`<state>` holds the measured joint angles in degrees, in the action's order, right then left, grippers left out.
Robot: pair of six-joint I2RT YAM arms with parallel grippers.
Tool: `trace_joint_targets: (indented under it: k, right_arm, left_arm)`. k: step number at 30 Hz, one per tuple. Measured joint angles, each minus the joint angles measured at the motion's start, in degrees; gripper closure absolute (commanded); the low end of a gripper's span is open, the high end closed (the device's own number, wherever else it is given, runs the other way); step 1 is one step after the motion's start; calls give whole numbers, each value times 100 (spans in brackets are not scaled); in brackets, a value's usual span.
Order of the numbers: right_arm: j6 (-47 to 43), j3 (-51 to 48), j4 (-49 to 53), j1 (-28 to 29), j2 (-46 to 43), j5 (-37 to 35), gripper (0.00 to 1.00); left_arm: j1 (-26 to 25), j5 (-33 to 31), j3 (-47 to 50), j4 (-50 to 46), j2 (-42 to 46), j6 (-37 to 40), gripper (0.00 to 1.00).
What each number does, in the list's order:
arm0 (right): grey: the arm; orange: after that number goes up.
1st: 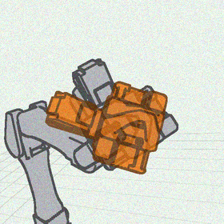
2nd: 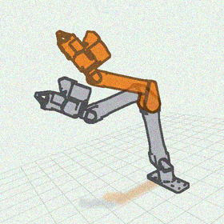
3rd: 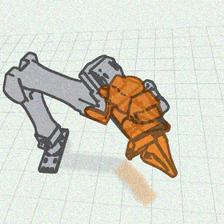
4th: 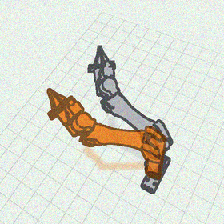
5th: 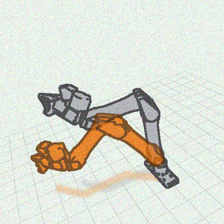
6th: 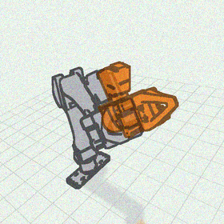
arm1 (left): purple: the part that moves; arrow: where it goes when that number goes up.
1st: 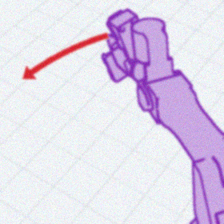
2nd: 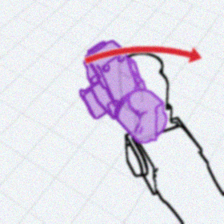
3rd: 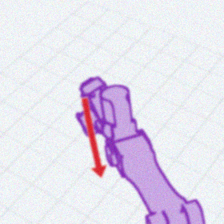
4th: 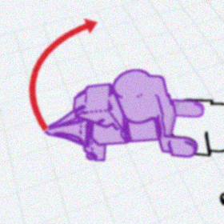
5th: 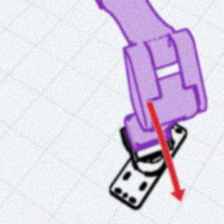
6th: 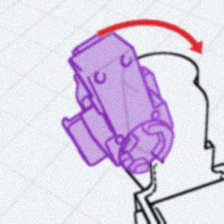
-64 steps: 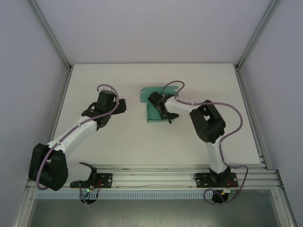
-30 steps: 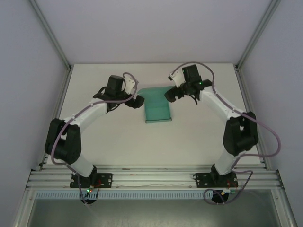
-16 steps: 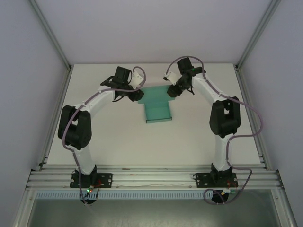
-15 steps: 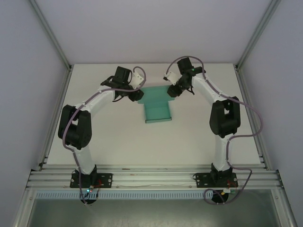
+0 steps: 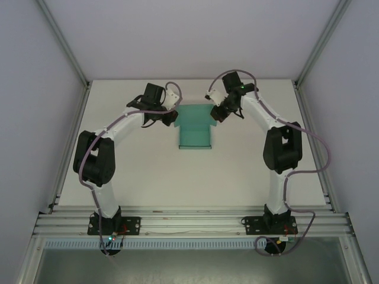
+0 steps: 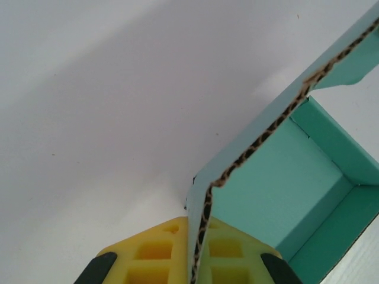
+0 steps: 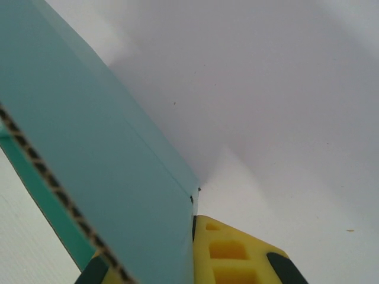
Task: Assemble paper box
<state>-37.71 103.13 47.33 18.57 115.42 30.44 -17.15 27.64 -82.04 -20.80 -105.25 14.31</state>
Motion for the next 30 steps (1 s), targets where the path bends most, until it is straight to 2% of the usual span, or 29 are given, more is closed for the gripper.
trace_joint_targets:
  k: [3, 9, 13, 20, 30]
  right_arm:
    - [704, -55, -225, 22, -57, -153, 100]
    - [2863, -494, -1115, 140, -321, -704, 100]
    - [4006, -820, -1676, 306, -372, -1040, 100]
    - [4948, -885, -1928, 671, -372, -1878, 100]
    - [5960, -1751, -3193, 861, -376, -2929, 100]
  left_arm:
    - [-125, -295, 37, 192, 83, -463, 100]
    - [-516, -1156, 35, 415, 195, -1576, 100]
    - [-575, -1410, 35, 573, 160, -2308, 100]
    - [-501, -1624, -245, 955, -254, -3379, 100]
    - [-728, -1989, -330, 1314, -649, -3936, 100]
